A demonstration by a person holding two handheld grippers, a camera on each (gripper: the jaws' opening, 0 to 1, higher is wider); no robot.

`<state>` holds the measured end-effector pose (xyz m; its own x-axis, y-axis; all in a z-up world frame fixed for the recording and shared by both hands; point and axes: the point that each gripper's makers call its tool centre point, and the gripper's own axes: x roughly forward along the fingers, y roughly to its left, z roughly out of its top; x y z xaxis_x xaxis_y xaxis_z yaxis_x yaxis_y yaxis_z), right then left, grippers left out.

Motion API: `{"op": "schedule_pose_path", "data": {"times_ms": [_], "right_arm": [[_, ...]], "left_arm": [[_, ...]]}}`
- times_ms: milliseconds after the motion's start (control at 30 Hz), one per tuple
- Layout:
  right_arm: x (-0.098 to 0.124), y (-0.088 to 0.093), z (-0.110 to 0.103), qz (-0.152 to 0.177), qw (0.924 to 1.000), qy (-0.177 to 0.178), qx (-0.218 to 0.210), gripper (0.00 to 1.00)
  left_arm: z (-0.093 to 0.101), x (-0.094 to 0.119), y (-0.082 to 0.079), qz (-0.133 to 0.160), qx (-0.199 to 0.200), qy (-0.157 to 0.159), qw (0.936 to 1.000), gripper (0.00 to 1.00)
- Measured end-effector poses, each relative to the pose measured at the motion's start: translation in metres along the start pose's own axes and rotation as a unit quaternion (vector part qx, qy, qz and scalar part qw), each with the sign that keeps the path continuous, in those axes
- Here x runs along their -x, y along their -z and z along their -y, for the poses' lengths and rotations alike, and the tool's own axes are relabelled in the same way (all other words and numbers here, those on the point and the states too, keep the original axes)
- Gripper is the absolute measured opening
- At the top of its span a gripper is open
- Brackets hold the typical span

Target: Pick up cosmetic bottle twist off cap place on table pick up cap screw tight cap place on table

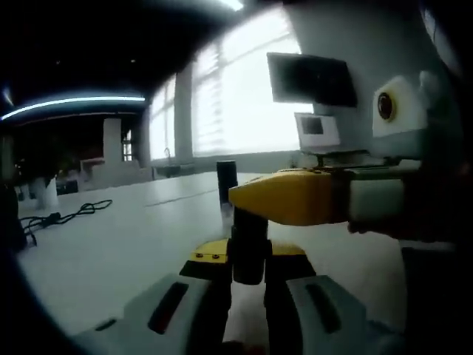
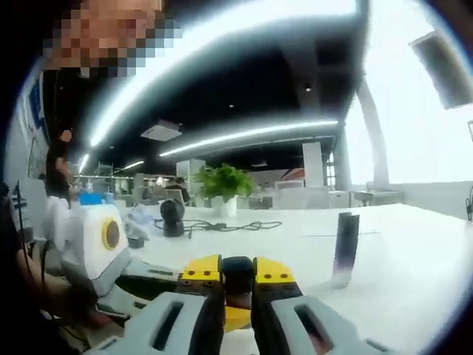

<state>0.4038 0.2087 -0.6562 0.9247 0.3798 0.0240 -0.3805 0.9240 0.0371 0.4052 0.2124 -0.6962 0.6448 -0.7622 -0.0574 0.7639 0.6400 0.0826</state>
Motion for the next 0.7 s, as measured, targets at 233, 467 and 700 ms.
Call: {"op": "schedule_pose_path", "data": {"times_ms": [233,467,700], "right_arm": [[0.0016,0.0,0.0038,0.001,0.9997,0.021,-0.013,0.06],[0.0019,0.0005,0.0027,0.005,0.9992,0.028,-0.027,0.06],[0.0049,0.0007,0.0027,0.008,0.9987,0.033,-0.039,0.07]], "left_arm": [[-0.0008,0.0001,-0.0016,-0.001,-0.027,-0.01,0.9996,0.05],[-0.0051,-0.0005,-0.0006,-0.004,-0.047,-0.023,0.9986,0.04],[-0.0044,-0.0016,-0.001,-0.001,-0.057,-0.024,0.9981,0.05]]}}
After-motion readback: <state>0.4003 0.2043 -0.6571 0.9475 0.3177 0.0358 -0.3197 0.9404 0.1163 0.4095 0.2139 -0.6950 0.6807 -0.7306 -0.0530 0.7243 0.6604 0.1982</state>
